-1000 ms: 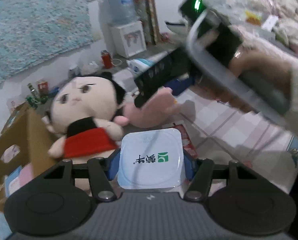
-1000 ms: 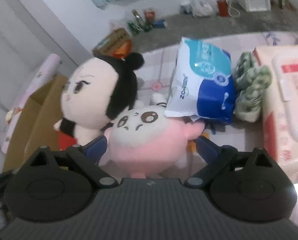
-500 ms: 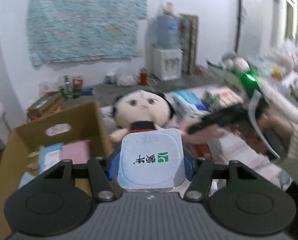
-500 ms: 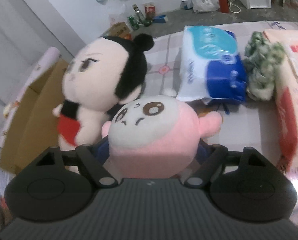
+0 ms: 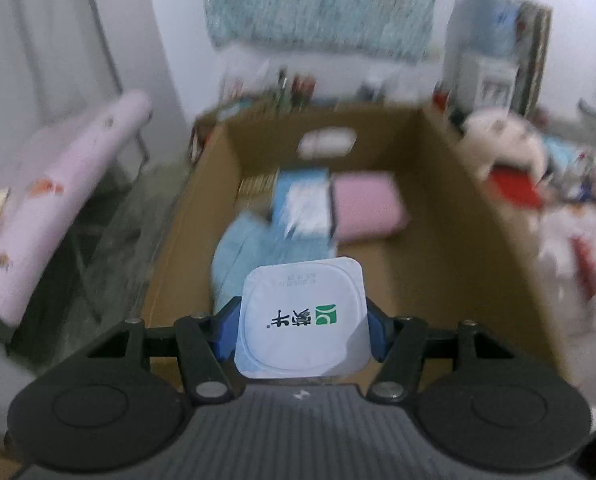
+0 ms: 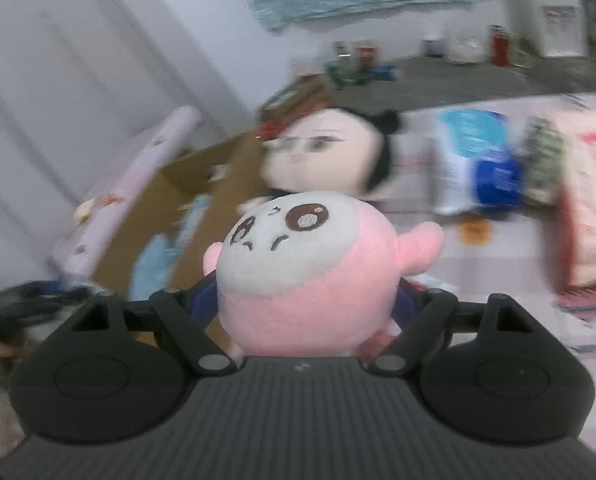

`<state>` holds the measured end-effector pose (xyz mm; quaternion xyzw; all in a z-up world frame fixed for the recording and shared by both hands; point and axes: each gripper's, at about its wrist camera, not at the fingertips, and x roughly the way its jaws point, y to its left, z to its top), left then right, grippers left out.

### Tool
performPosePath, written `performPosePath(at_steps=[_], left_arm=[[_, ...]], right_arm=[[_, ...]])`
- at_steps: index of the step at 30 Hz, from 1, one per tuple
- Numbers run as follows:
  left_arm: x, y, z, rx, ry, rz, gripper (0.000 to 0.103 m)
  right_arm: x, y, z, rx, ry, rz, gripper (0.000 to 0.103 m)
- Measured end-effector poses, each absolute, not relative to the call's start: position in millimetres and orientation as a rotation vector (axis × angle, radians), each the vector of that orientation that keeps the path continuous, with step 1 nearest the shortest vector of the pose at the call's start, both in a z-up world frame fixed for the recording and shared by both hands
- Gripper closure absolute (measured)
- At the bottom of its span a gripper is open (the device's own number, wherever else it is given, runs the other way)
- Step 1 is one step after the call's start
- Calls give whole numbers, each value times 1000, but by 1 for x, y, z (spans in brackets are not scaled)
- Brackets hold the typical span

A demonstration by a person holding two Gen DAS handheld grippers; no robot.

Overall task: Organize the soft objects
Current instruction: 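Carry the yogurt cup and pink plush over the box and release them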

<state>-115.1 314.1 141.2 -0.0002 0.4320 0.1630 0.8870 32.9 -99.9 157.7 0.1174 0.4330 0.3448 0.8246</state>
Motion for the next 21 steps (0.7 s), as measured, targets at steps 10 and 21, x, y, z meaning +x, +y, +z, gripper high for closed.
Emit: performPosePath(at_steps=[10,21], left_arm=[[-104,346,94,32,1071,349,41],[-149,339,139,69,889,409,31]], right_arm=[[6,32,191,130,922,977,20],[11,146,165,30,1073,1010,20]])
